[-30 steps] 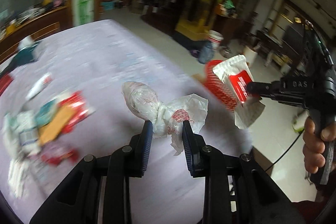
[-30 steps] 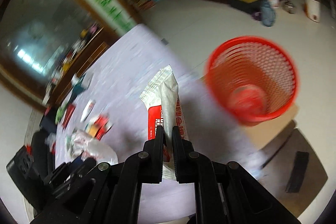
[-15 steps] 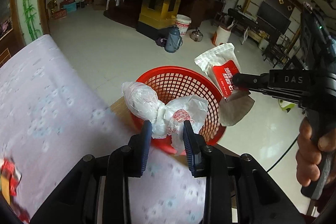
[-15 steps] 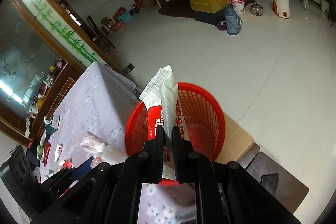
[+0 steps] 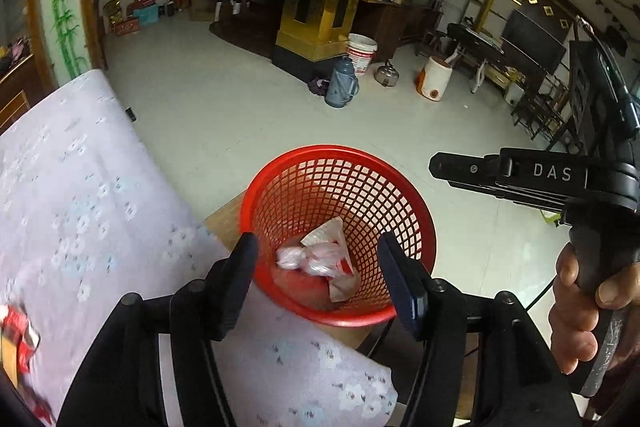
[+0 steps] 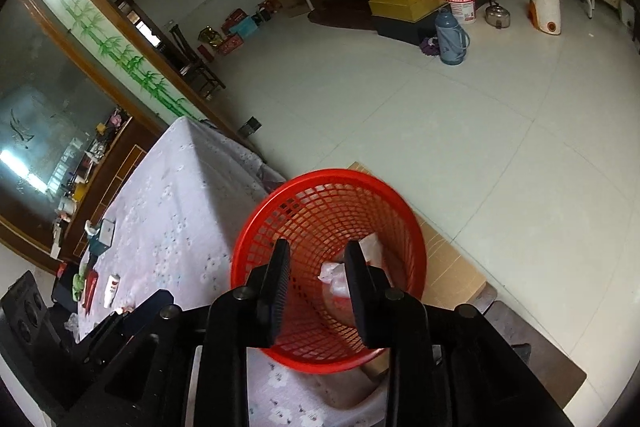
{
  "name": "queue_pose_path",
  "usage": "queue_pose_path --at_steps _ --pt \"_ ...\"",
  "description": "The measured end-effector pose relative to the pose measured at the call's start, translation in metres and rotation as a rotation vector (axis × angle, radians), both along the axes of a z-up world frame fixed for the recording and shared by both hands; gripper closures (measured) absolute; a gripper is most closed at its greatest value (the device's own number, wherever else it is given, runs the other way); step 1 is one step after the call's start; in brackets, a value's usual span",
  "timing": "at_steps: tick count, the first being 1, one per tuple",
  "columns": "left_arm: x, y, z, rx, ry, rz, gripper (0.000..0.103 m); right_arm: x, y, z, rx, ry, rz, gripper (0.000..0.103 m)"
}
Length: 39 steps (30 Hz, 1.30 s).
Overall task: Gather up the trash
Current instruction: 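Carry both items to the red wastebasket and open both tools to drop them, then swing both tools back over the trash pile on the table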
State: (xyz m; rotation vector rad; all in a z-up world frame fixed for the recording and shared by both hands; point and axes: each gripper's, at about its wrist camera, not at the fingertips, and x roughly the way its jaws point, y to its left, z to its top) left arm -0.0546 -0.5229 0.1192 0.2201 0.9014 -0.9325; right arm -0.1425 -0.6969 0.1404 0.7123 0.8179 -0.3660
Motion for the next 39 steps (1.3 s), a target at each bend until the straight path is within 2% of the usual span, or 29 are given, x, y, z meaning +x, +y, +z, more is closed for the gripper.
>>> queue_pose_path --at_steps 6,11,17,24,29,35,37,39 --pt "-0.003 0.053 0.001 -0.011 0.029 0.108 0.042 0.002 0.037 0.006 -0.029 -0.016 0.081 0.054" --pt "-0.007 0.109 0.004 -0.02 0.031 0.212 0.042 0.019 0.081 0.0 -0.01 -0.005 0.193 0.053" --pt "-0.011 0.195 0.012 -0.025 0.019 0.335 0.042 0.046 0.152 -0.006 0.018 0.004 0.348 0.053" --pt "-0.014 0.312 0.015 -0.033 0.03 0.498 0.04 0.069 0.239 -0.016 0.044 0.03 0.522 0.051" --pt "-0.016 0.388 0.007 -0.03 0.042 0.61 0.039 0.086 0.301 -0.025 0.02 0.068 0.654 0.048" --pt "-0.011 0.483 0.0 0.062 0.008 0.736 0.038 0.112 0.364 -0.031 0.0 0.073 0.789 0.047" --pt "-0.009 0.5 -0.001 0.07 0.003 0.755 0.036 0.126 0.385 -0.035 0.015 0.06 0.832 0.046" --pt "-0.003 0.52 -0.005 0.086 0.007 0.772 0.035 0.138 0.403 -0.04 0.002 0.059 0.862 0.039"
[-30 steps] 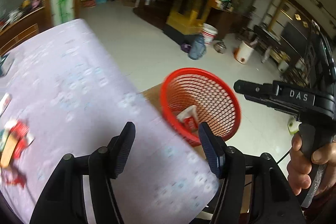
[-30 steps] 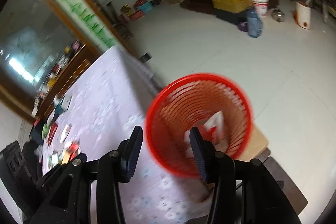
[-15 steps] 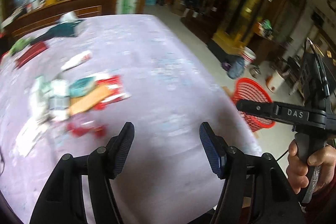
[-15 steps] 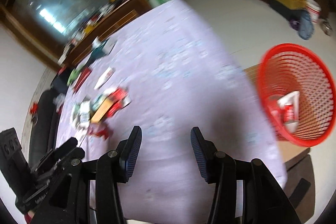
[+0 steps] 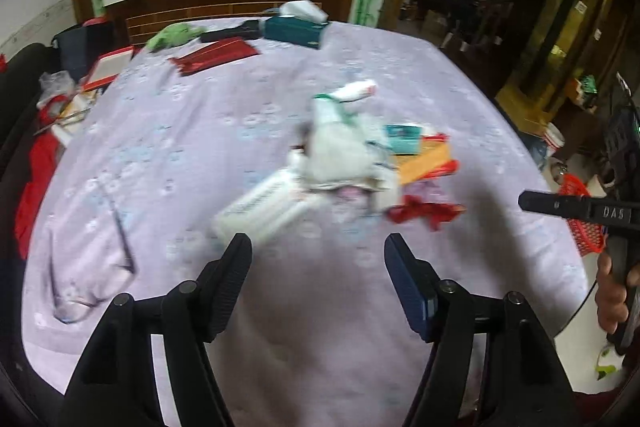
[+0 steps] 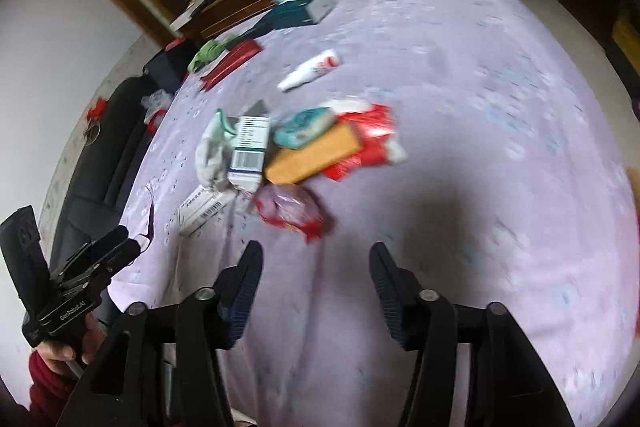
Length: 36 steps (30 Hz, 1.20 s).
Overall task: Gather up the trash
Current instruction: 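Swing both tools back over the trash pile on the table, then grasp the white medicine box with the left tool while the right tool grasps a red wrapper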
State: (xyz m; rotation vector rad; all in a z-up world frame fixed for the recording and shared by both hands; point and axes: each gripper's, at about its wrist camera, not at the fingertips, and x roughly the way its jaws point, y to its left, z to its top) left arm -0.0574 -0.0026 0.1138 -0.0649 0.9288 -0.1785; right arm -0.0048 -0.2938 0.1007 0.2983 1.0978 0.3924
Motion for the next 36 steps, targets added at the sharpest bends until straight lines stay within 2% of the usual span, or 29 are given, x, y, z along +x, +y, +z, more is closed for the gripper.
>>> queue_pose_path --at_steps 5,10,12,15,16,17,18,21,30,34,35,36 --pt "0.016 0.034 -0.019 0.024 0.034 0.005 0.035 0.034 0.039 -0.019 -0.027 -0.012 0.042 0.037" --pt "0.038 0.041 -0.034 0.049 0.065 -0.051 0.034 0.047 0.072 -0.036 -0.128 -0.014 0.116 0.037" --pt "0.048 0.04 -0.04 0.06 0.075 -0.084 0.03 0.047 0.08 -0.043 -0.169 -0.011 0.144 0.037" --pt "0.063 0.036 -0.049 0.089 0.082 -0.13 0.028 0.048 0.088 -0.051 -0.228 -0.003 0.151 0.037" --pt "0.067 0.034 -0.052 0.096 0.087 -0.142 0.027 0.048 0.087 -0.053 -0.234 0.003 0.142 0.041" --pt "0.072 0.033 -0.056 0.102 0.094 -0.149 0.027 0.048 0.085 -0.054 -0.232 0.015 0.125 0.058" --pt "0.077 0.032 -0.06 0.107 0.101 -0.155 0.027 0.048 0.083 -0.054 -0.224 0.028 0.117 0.065" --pt "0.087 0.027 -0.068 0.105 0.12 -0.178 0.027 0.043 0.075 -0.05 -0.175 0.045 0.084 0.075" --pt "0.1 0.003 -0.083 0.143 0.124 -0.259 0.025 0.009 0.045 -0.023 -0.075 0.047 -0.01 0.077" --pt "0.105 -0.002 -0.092 0.151 0.121 -0.224 0.025 0.0 0.045 -0.018 -0.056 0.046 -0.019 0.077" --pt "0.105 -0.002 -0.093 0.149 0.124 -0.214 0.031 -0.003 0.045 -0.017 -0.048 0.047 -0.02 0.077" --pt "0.105 -0.002 -0.095 0.145 0.127 -0.203 0.032 -0.003 0.045 -0.017 -0.043 0.047 -0.021 0.077"
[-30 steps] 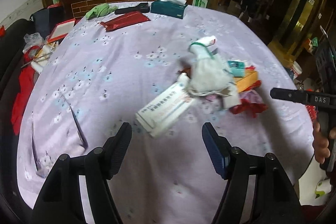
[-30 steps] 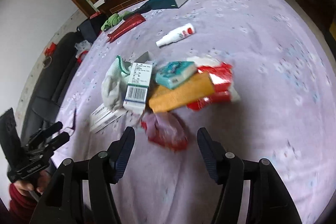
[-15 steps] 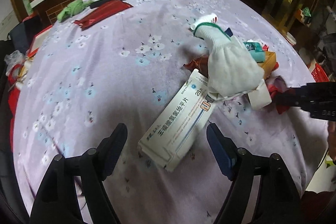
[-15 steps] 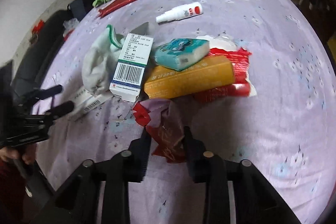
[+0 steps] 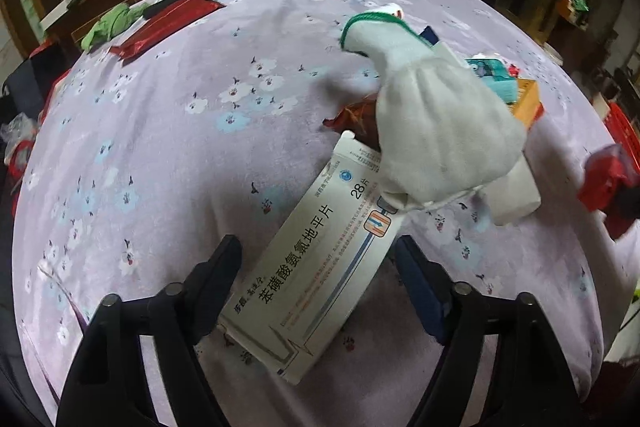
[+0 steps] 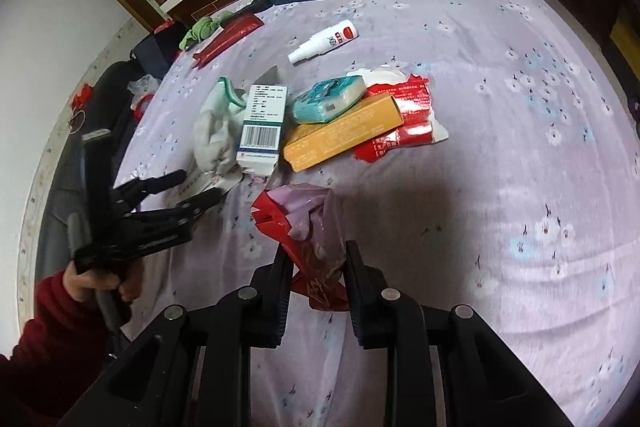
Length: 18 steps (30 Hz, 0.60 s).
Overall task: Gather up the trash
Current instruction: 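Grasp the white medicine box with the left tool while the right tool grasps a red wrapper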
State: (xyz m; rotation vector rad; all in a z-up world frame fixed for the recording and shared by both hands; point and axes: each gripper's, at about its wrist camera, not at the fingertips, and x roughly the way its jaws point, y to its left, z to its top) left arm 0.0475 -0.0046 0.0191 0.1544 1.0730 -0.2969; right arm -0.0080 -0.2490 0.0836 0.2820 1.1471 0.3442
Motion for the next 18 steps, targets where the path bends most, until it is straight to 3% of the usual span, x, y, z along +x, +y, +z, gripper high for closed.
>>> queue_pose_path --at_steps 8,15,17,18 --pt "-0.031 -0.002 0.0 -0.049 0.012 0.117 0.038 -0.01 -0.007 0.008 0.008 -0.01 -0.001 0.077" --pt "-0.079 -0.014 -0.002 -0.028 0.014 0.233 0.038 -0.02 -0.01 0.006 0.024 0.0 0.02 0.077" --pt "-0.088 -0.018 0.0 -0.014 0.002 0.247 0.051 -0.022 -0.012 0.005 0.029 0.003 0.03 0.077" --pt "-0.092 -0.02 0.0 -0.017 0.003 0.248 0.05 -0.023 -0.013 0.006 0.03 0.002 0.032 0.077"
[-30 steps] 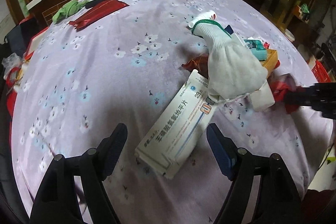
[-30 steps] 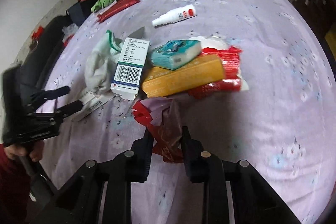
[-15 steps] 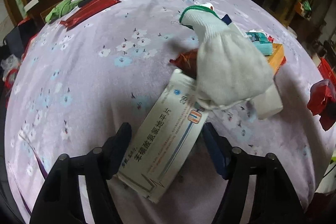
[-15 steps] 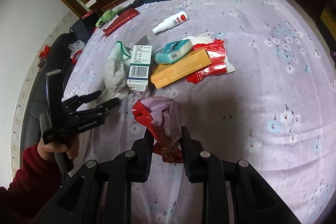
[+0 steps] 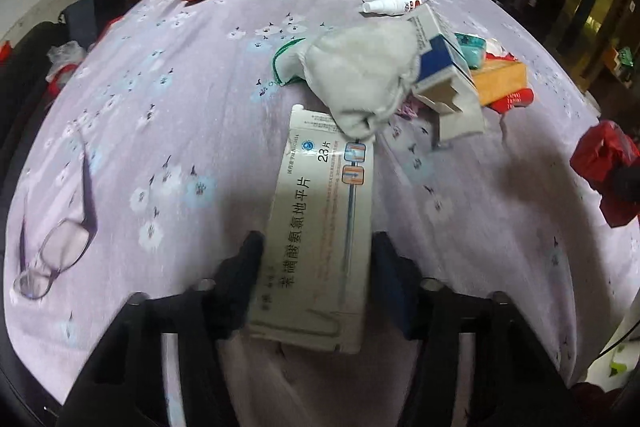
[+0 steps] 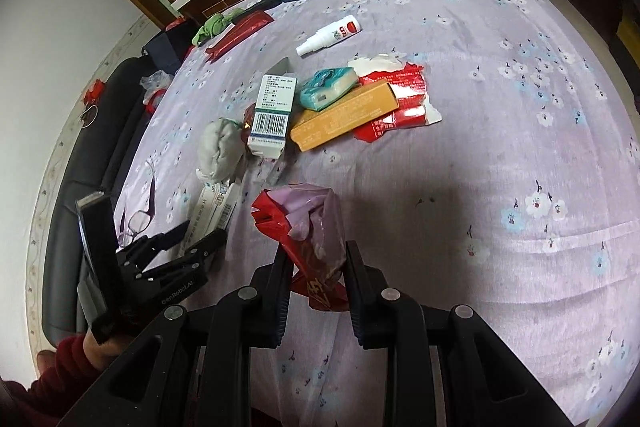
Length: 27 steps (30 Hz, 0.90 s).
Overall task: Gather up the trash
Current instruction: 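Grasp the white medicine box with the left tool while the right tool grasps a red wrapper, then hold the medicine box and red wrapper while moving toward the wastebasket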
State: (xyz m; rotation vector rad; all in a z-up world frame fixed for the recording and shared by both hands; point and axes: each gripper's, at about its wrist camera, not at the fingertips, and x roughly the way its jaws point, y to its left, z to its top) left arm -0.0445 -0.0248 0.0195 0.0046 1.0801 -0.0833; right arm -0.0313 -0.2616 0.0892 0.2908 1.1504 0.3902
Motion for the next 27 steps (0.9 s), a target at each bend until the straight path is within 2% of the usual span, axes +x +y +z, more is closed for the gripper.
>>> queue_pose_path --at_steps 4,8,12,17,22,27 --pt "-0.01 -0.003 0.003 -0.07 0.009 0.027 0.051 -0.004 -0.007 0.003 0.002 -0.011 0.011 0.077" --pt "-0.029 -0.024 0.021 -0.087 -0.043 -0.006 0.051 -0.008 -0.017 0.007 -0.006 -0.026 0.009 0.077" --pt "-0.042 -0.053 0.044 -0.081 -0.117 -0.074 0.051 -0.011 -0.033 0.011 -0.019 -0.045 -0.016 0.077" --pt "-0.039 -0.089 0.066 -0.092 -0.166 -0.125 0.051 -0.017 -0.061 0.017 -0.037 -0.068 -0.069 0.077" --pt "-0.029 -0.122 0.075 -0.098 -0.171 -0.167 0.051 -0.025 -0.091 0.022 -0.039 -0.083 -0.128 0.077" --pt "-0.023 -0.159 0.081 -0.066 -0.185 -0.227 0.051 -0.033 -0.115 0.023 -0.035 -0.083 -0.187 0.077"
